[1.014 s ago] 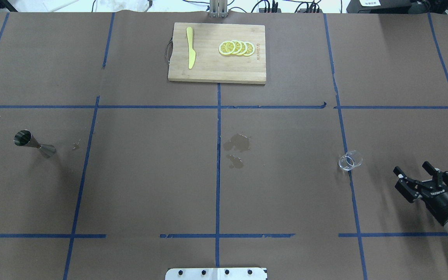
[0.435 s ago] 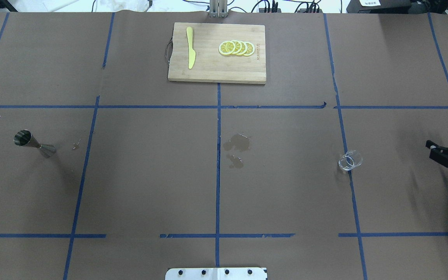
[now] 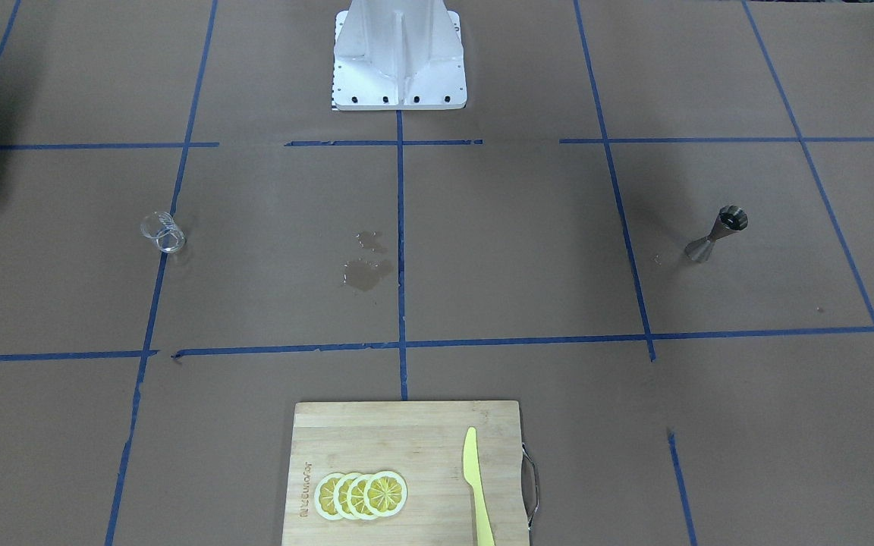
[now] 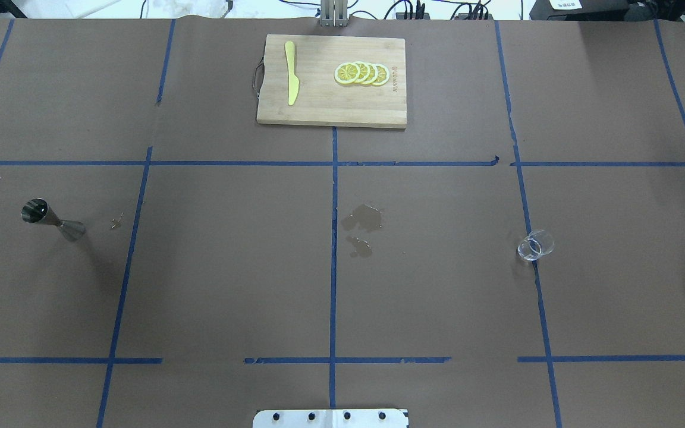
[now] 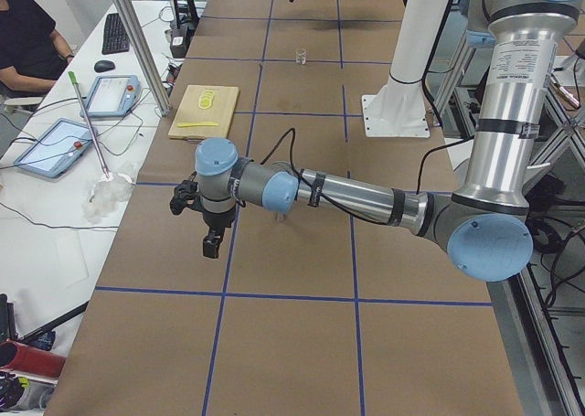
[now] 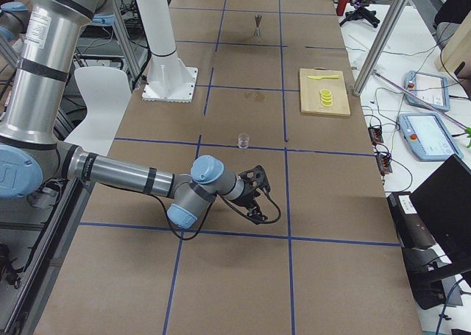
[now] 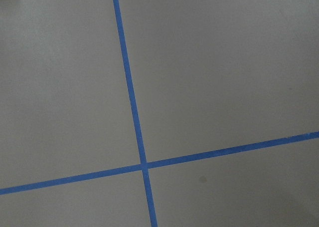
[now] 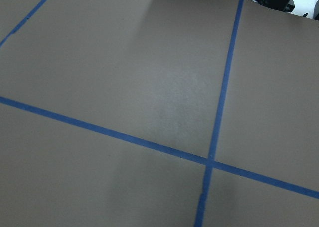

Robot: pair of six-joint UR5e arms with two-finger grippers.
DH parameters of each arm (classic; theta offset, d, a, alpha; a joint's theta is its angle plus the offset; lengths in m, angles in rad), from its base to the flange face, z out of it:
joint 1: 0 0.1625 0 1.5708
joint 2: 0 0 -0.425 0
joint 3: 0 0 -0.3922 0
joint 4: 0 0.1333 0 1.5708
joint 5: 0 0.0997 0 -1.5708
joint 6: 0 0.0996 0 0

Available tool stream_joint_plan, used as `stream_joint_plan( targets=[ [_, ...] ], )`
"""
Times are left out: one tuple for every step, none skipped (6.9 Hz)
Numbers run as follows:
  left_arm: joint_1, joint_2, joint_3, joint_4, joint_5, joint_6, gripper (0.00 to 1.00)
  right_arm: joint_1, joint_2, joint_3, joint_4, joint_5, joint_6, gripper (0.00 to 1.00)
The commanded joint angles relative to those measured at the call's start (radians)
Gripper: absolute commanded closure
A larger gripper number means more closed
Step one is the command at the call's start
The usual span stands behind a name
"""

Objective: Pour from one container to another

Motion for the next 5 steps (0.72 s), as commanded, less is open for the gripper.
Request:
stream_joint_plan(
  targets=[
    [0.001, 0.004, -0.004, 0.018, -0.002, 0.000, 0.00, 0.143, 0.021, 0.014, -0.273, 0.218, -0.227, 0.00],
    [0.003, 0.013, -0.014, 0.025, -0.004, 0.000, 0.00, 0.148, 0.026, 0.058, -0.441, 0.237, -0.309, 0.00],
    [0.004, 0.045, -0.037, 0.017, -0.019, 0.000, 0.00, 0.165, 0.027, 0.115, -0.621, 0.238, -0.435, 0.00],
    [0.009, 0.045, -0.053, 0.022, -0.020, -0.003, 0.00, 0.186, 0.033, 0.202, -0.832, 0.238, -0.531, 0.00],
    [0.023, 0.041, -0.040, 0.023, -0.010, -0.003, 0.00, 0.200, 0.070, 0.268, -1.068, 0.239, -0.602, 0.00]
  ],
)
